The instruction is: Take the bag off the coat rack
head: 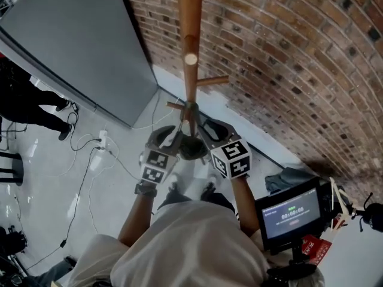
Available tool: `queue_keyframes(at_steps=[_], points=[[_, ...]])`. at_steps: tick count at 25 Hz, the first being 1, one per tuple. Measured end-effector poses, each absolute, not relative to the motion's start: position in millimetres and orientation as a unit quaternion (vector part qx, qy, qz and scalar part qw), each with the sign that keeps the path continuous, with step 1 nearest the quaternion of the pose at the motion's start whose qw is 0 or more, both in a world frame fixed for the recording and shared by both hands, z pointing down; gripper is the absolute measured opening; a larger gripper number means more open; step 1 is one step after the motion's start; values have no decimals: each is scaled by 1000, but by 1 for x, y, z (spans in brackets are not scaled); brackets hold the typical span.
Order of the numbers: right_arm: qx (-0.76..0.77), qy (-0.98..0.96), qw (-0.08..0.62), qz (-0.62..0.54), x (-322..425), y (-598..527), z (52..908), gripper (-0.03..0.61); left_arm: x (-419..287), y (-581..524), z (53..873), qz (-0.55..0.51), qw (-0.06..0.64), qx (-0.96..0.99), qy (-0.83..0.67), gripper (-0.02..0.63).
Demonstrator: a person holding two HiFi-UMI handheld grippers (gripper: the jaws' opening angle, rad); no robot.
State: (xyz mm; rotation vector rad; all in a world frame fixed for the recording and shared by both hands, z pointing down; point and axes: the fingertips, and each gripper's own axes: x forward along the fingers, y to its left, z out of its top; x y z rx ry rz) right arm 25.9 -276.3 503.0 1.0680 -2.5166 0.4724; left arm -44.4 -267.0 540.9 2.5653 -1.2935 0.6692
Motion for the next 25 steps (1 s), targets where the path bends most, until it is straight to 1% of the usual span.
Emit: queue_keyframes(at_steps=[3,7,15,17,20,22,25], points=[[377,-888,197,176,17,-280,518,146,-40,-273,556,230,109,869,-423,108],[387,-882,206,173,11,-294,526,170,-34,-290,568,235,108,874,-411,124],[390,-879,230,150,-1,-303,533,170,-33,-306,584,226,117,872,-418,126],[396,-877,228,151,-1,-306,533,147,-28,-309,584,219,119,876,-412,126],[404,-872,231,154,1,-309,536,135,-24,-311,589,218,129,877,-407,121],[408,-869,236,154,0,-311,538,125,-22,-311,591,215,138,877,-407,101],[409,-866,248,144,-2,-313,539,75,-19,-313,592,203,155,879,-403,71]])
